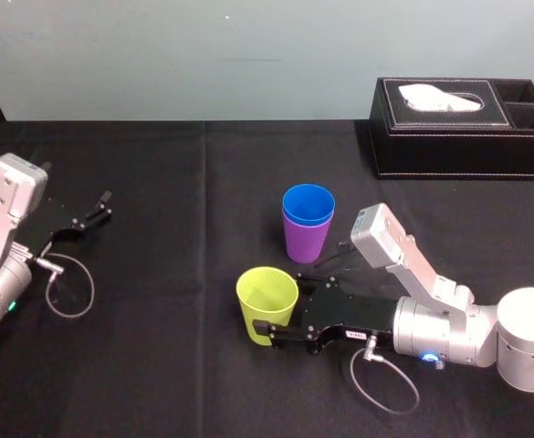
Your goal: Stack the three plastic cups sequentially using one hand.
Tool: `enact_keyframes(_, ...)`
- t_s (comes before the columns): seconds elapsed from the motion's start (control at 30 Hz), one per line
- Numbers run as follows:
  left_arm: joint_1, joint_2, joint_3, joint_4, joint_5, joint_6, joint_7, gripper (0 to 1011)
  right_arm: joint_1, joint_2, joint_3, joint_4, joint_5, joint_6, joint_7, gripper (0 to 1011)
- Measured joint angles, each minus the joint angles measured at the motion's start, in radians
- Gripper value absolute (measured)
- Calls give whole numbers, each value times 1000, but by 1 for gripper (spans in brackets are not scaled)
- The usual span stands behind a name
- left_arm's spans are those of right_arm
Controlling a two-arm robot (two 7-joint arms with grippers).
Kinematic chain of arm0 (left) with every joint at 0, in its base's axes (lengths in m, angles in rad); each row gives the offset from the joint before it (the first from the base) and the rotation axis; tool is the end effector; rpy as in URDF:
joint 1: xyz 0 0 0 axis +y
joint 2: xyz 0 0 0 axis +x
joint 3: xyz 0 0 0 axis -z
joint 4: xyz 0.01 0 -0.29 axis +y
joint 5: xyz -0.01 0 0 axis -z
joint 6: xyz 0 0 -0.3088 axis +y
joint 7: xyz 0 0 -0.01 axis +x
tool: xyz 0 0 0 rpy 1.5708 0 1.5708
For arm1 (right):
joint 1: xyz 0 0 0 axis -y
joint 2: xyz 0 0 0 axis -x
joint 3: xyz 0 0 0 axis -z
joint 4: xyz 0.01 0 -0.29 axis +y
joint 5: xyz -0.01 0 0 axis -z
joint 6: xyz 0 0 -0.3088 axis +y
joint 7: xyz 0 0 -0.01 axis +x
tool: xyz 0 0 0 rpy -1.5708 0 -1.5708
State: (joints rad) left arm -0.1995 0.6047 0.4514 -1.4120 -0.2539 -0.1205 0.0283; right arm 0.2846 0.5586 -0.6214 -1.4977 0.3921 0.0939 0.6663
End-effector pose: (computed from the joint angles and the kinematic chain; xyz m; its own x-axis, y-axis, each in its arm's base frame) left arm 0.3581 0.0827 -0.3023 0.2923 0.8803 0.3737 -0.9553 0.2873 0.0703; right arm 0.3606 -0.0100 -0.2862 0.9127 -0.4063 0.0426 0.3987 0.8632 -0.3097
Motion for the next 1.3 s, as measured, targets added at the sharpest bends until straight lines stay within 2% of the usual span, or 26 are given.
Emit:
enact_keyframes(0.27,0,0,0,0,0,0,0,1011,-4,5,3,-9,1,3,-4,722)
enact_keyframes(0.5,0,0,0,0,0,0,0,1011,-25,36,25,-79,16,20,-18,722)
enact_keyframes(0.73,0,0,0,0,0,0,0,1012,-44,80,58,-175,46,73,-44,722)
enact_keyframes(0.97,0,0,0,0,0,0,0,1011,-58,121,113,-256,104,131,-77,722)
enact_keyframes(1.3,0,0,0,0,0,0,0,1012,-42,150,162,-288,162,166,-112,722)
